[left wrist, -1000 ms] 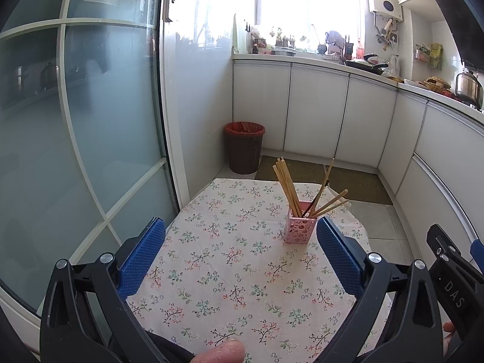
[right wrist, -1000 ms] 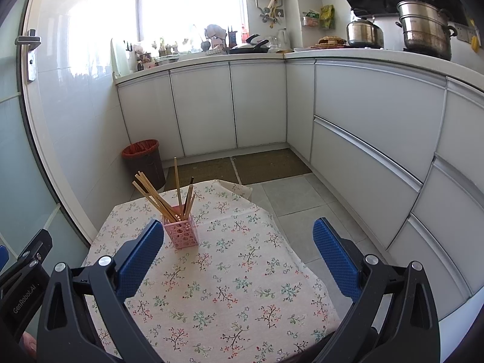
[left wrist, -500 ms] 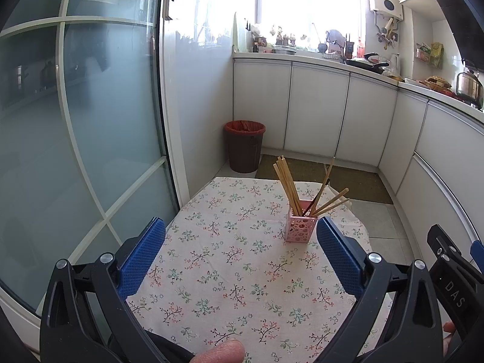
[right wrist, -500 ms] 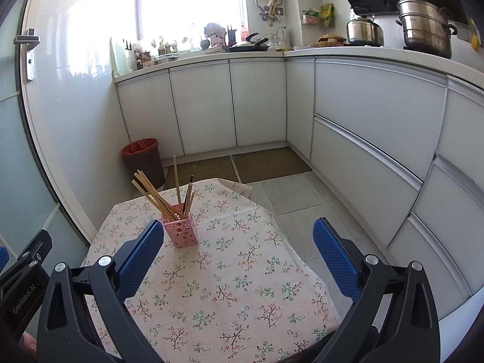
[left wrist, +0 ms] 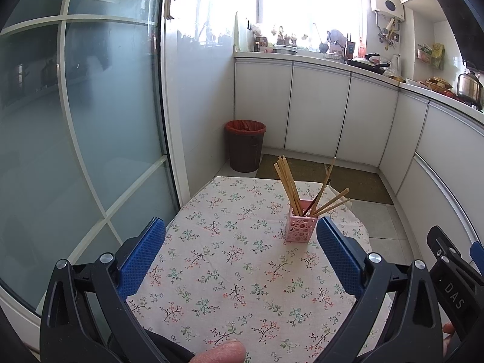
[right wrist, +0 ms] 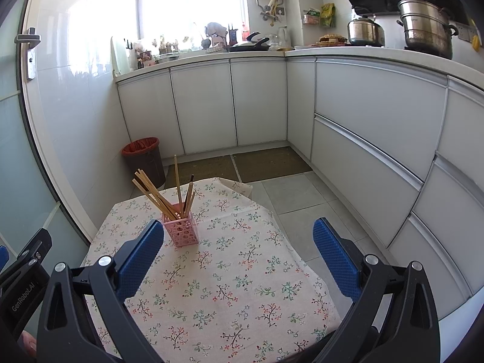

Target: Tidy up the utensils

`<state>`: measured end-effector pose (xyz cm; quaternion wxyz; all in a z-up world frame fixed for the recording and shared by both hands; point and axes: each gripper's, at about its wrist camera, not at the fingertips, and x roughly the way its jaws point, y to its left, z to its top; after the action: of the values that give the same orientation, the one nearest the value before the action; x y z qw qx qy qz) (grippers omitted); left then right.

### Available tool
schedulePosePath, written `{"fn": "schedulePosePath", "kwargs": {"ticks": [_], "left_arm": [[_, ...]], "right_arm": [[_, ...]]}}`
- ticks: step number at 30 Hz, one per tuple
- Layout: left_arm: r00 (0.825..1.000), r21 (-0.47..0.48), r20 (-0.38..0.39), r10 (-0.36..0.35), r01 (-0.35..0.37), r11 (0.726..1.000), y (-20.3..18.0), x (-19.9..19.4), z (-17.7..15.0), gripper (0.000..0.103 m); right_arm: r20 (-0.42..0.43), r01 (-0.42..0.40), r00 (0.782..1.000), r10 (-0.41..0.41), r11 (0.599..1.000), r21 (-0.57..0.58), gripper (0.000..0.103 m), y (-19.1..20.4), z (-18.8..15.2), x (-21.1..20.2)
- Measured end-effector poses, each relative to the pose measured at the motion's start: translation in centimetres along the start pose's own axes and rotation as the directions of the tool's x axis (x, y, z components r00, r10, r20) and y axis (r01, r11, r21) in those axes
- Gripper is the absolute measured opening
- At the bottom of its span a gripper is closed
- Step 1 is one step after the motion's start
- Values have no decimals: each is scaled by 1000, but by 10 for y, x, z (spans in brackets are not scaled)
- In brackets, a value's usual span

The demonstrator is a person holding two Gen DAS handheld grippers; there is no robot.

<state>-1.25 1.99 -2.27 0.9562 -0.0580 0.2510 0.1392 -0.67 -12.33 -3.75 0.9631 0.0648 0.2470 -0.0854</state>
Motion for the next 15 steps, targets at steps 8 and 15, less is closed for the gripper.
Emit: {"fn": "schedulePosePath", "kwargs": {"ticks": [8, 15], "left_arm": [[1000, 1, -3, 3, -3, 1000, -1, 0, 0, 96], [1000, -2, -11, 4, -4, 1000, -1, 1, 0, 96]], "right_arm": [[-3, -1, 1000, 1, 1000, -3, 96, 0, 0, 2], [-6, -3, 1000, 3, 1000, -3, 96, 1, -1, 3]]}}
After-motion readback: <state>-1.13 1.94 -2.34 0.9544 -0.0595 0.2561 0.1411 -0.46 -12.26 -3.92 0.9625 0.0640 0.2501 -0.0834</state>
